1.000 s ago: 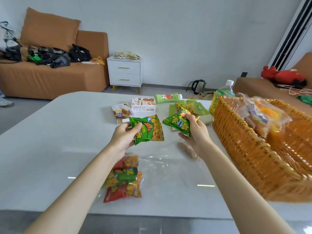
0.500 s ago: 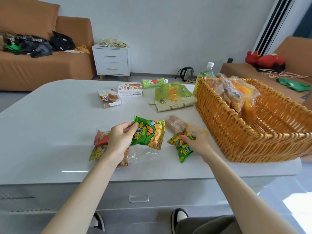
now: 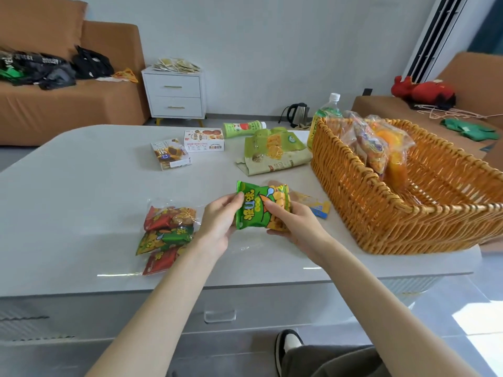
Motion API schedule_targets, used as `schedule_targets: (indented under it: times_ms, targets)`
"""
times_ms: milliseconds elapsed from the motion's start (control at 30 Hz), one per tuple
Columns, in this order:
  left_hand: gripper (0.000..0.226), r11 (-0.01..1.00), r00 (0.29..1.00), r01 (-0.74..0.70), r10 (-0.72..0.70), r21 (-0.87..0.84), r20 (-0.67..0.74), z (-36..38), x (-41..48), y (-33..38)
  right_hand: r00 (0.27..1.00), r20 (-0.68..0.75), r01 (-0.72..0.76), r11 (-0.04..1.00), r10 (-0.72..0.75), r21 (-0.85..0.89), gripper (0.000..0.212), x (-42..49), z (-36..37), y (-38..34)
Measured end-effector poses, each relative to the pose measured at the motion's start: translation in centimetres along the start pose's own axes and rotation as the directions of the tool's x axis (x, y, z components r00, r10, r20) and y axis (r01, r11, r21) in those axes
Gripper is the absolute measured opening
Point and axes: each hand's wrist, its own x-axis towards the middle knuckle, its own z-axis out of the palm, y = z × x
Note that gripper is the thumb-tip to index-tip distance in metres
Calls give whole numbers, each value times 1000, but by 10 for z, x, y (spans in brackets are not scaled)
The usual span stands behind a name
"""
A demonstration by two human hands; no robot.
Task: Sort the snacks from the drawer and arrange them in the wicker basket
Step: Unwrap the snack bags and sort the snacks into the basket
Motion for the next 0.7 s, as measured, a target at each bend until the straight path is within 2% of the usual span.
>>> schedule_targets:
  times_ms: [67,133,200,300,433,633,700]
  targets:
    - [19,998,997,-47,45,43,55,0,0,3,1000,-7,-11,995,12,101,24,0,-3,-3]
    - [24,967,978,-199,186,159,96,-7,1,8,995,-99,-12,991,25,131,19,1,-12,-8]
    - [24,927,951,-308,293,213,100,-19,3,16,973,-228,-24,999,34,45,10,3,-25,-12]
    - [18,894,921,-372,390,251,-22,-39,9,26,950,-302,-120,987,84,-103,12,9,-38,-16]
    - [19,847,897,-302,408,437,-171,-72,21,31,943,-254,-279,927,215,-251,17,23,-31,-13]
    - [26,688,851,-158,459,708,-255,-114,30,32,949,-179,-303,911,260,-280,27,55,-1,-6]
    - [33,650,863,-60,415,758,-287,-124,35,30,946,-153,-318,903,285,-288,26,63,11,-2]
